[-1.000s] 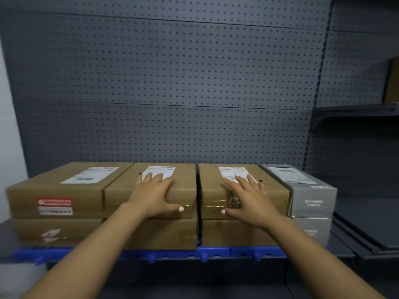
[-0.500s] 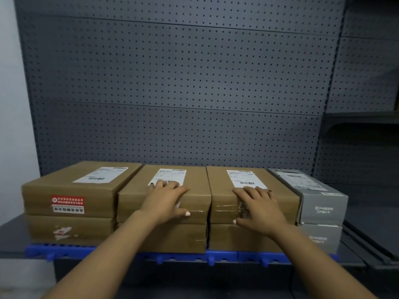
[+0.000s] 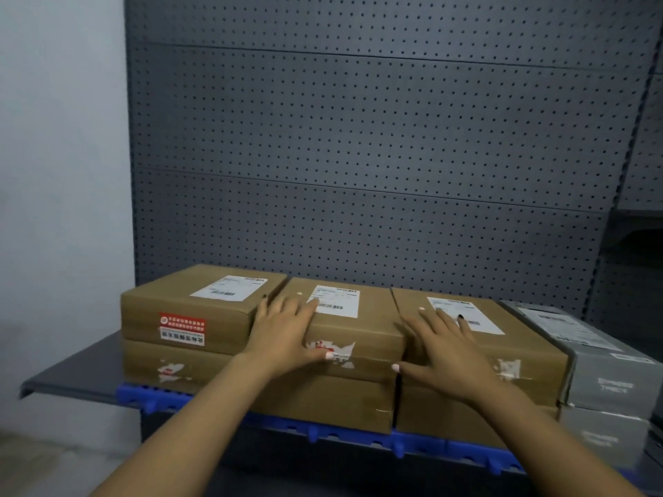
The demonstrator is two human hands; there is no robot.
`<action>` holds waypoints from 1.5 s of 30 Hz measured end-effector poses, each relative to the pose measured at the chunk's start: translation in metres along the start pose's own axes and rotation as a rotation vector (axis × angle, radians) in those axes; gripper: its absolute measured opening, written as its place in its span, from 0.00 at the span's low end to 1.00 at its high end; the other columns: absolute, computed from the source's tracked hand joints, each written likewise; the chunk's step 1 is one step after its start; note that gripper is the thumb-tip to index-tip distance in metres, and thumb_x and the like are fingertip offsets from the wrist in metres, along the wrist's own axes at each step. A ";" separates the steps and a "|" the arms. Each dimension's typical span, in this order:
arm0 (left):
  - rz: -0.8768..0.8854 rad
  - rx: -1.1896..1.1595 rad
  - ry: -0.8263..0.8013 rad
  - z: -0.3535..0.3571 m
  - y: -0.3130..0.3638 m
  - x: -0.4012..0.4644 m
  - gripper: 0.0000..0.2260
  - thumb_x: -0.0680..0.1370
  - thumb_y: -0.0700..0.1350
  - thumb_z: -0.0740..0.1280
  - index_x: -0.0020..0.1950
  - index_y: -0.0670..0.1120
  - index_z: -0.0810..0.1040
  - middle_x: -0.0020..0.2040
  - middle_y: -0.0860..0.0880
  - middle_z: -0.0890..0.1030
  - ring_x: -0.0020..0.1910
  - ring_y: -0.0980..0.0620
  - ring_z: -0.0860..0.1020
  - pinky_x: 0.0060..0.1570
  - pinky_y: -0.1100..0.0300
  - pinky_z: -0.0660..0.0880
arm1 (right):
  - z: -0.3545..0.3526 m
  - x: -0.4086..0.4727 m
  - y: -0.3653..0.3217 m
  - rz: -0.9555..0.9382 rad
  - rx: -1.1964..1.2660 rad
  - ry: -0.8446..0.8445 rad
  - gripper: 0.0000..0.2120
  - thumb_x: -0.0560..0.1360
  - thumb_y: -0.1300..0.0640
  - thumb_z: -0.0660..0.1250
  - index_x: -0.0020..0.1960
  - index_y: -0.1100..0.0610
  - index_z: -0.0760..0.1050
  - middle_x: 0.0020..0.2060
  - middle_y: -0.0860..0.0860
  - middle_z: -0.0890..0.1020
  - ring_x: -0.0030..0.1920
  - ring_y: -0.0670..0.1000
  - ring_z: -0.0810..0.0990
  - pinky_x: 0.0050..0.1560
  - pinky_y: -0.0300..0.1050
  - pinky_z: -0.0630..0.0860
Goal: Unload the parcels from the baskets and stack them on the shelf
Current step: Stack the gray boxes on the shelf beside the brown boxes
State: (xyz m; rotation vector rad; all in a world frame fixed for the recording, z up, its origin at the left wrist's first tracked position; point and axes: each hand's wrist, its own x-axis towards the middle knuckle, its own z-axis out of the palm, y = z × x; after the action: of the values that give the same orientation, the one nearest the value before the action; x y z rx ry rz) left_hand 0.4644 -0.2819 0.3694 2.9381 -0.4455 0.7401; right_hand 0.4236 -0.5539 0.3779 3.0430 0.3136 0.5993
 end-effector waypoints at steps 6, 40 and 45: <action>-0.187 0.076 -0.173 -0.020 -0.073 -0.003 0.58 0.56 0.82 0.56 0.78 0.55 0.45 0.79 0.44 0.49 0.77 0.39 0.45 0.72 0.36 0.41 | -0.001 0.037 -0.047 -0.033 0.003 -0.104 0.42 0.70 0.29 0.61 0.77 0.41 0.47 0.78 0.53 0.48 0.77 0.59 0.46 0.74 0.61 0.42; -0.110 0.150 -0.047 0.000 -0.098 -0.021 0.41 0.67 0.72 0.65 0.75 0.58 0.56 0.73 0.50 0.64 0.72 0.43 0.59 0.72 0.43 0.54 | 0.017 0.044 -0.058 0.002 -0.036 -0.139 0.44 0.69 0.27 0.61 0.77 0.40 0.46 0.77 0.49 0.55 0.76 0.56 0.54 0.73 0.58 0.51; -0.140 0.197 -0.061 0.007 -0.092 -0.017 0.46 0.65 0.74 0.65 0.75 0.56 0.53 0.74 0.48 0.61 0.73 0.40 0.57 0.72 0.40 0.52 | 0.020 0.047 -0.056 0.005 -0.034 -0.137 0.44 0.68 0.27 0.61 0.77 0.40 0.46 0.77 0.50 0.55 0.76 0.56 0.54 0.73 0.59 0.52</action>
State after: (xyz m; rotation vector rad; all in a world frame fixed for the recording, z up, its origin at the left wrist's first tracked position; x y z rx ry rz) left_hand 0.4802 -0.1907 0.3545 3.1408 -0.1773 0.7170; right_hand 0.4632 -0.4894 0.3735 3.0324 0.2877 0.3897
